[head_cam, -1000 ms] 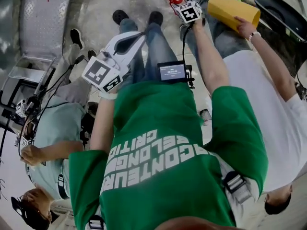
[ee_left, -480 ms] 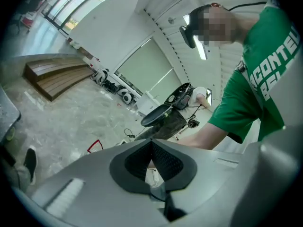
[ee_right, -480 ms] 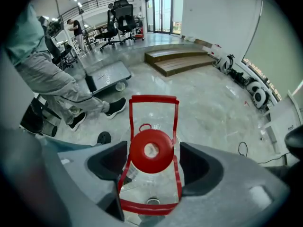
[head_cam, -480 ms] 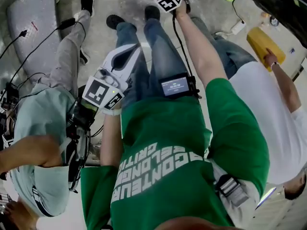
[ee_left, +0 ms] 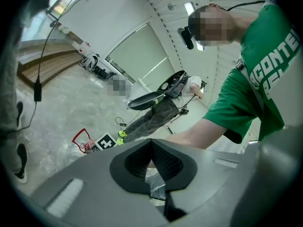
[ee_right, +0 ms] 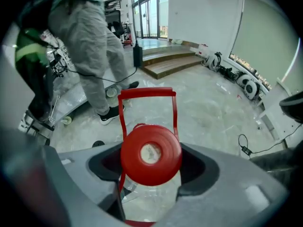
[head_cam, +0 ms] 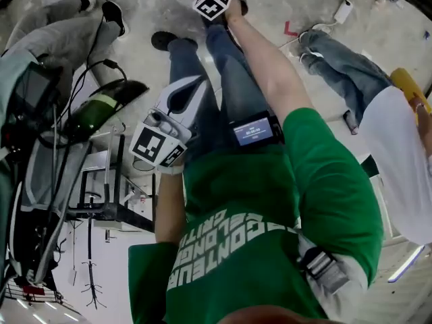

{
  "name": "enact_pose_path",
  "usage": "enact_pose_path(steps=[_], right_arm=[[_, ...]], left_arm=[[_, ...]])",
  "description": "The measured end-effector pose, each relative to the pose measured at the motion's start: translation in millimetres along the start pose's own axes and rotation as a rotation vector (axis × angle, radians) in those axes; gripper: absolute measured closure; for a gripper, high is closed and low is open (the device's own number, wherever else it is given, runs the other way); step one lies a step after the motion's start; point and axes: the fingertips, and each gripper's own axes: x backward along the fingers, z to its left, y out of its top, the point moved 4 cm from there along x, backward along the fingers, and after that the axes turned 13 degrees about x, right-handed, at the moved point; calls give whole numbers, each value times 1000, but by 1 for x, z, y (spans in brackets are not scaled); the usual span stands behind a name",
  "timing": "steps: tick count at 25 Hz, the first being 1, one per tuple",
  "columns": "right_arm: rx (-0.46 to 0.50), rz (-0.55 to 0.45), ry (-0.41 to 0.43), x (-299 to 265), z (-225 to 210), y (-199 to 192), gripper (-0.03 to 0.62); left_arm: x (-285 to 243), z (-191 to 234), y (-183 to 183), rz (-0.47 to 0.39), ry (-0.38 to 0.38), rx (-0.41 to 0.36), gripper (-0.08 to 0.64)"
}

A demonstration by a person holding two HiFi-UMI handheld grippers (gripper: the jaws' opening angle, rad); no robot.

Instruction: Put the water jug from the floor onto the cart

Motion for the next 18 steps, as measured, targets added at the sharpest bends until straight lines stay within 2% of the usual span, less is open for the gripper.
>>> enact_pose_path(steps=[6,10,18], right_arm=[[2,-13,-8,-4,10,-8,288],[11,15,0,-7,16,-14,289],[2,1,13,22,8,-15,290]], left_arm=[[-6,4,-11,25,0,-9,546],[-5,5,-16,30,2,-10,546],[-7,-2,-9,-9,0,-36,546]])
